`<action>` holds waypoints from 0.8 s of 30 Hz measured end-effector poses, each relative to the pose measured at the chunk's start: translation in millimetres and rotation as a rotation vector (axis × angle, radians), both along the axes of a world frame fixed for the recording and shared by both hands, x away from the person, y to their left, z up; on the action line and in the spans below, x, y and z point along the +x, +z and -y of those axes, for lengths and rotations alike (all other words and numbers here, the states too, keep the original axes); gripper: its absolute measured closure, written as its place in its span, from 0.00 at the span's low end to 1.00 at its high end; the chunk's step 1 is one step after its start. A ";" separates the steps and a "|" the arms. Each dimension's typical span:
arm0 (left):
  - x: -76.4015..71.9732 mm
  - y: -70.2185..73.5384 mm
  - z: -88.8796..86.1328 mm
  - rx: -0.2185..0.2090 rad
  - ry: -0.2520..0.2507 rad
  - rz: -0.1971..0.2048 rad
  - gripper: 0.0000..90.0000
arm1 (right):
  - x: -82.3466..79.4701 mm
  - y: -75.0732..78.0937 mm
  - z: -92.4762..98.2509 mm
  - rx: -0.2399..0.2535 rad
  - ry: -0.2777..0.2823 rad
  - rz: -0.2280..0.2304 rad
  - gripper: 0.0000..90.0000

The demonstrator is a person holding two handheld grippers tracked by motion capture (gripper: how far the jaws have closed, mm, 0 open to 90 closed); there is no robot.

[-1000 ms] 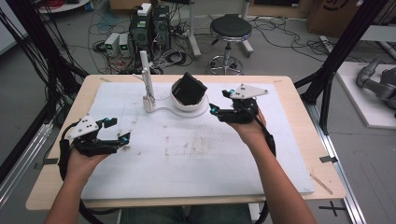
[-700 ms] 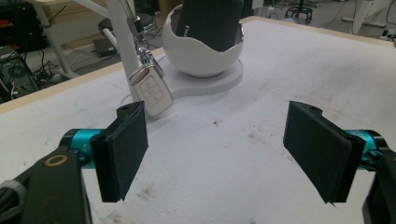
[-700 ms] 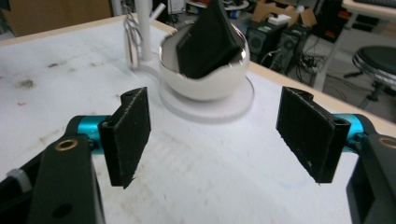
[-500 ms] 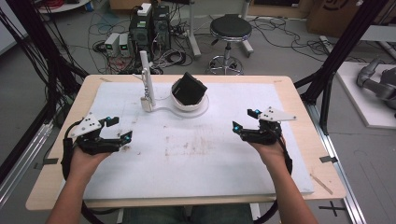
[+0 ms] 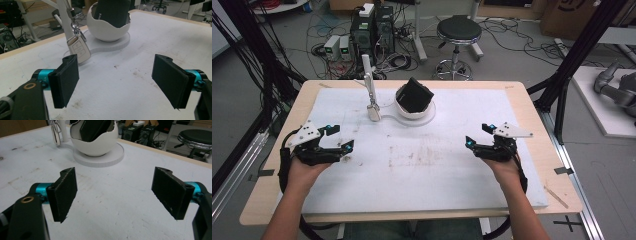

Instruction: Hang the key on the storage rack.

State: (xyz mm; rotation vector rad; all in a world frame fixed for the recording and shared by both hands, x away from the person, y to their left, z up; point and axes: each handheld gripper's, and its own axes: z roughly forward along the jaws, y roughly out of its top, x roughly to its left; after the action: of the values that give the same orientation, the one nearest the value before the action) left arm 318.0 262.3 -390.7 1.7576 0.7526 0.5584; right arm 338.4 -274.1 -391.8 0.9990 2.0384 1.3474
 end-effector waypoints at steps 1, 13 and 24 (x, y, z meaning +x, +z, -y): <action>0.0 0.0 0.0 0.002 0.001 0.000 0.24 | -0.3 0.2 0.9 -0.002 -0.005 0.005 0.23; 0.1 -0.6 2.3 0.006 -0.007 -0.002 0.24 | 0.0 -3.7 8.3 0.008 -0.034 -0.001 0.23; 0.6 -1.4 2.5 0.010 -0.010 -0.017 0.24 | -0.2 -6.5 7.2 -0.012 -0.033 -0.011 0.23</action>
State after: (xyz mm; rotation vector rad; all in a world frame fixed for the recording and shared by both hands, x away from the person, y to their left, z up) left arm 318.5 259.7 -392.1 1.7762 0.7535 0.5423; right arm 338.3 -281.3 -398.3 1.0318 2.0270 1.3141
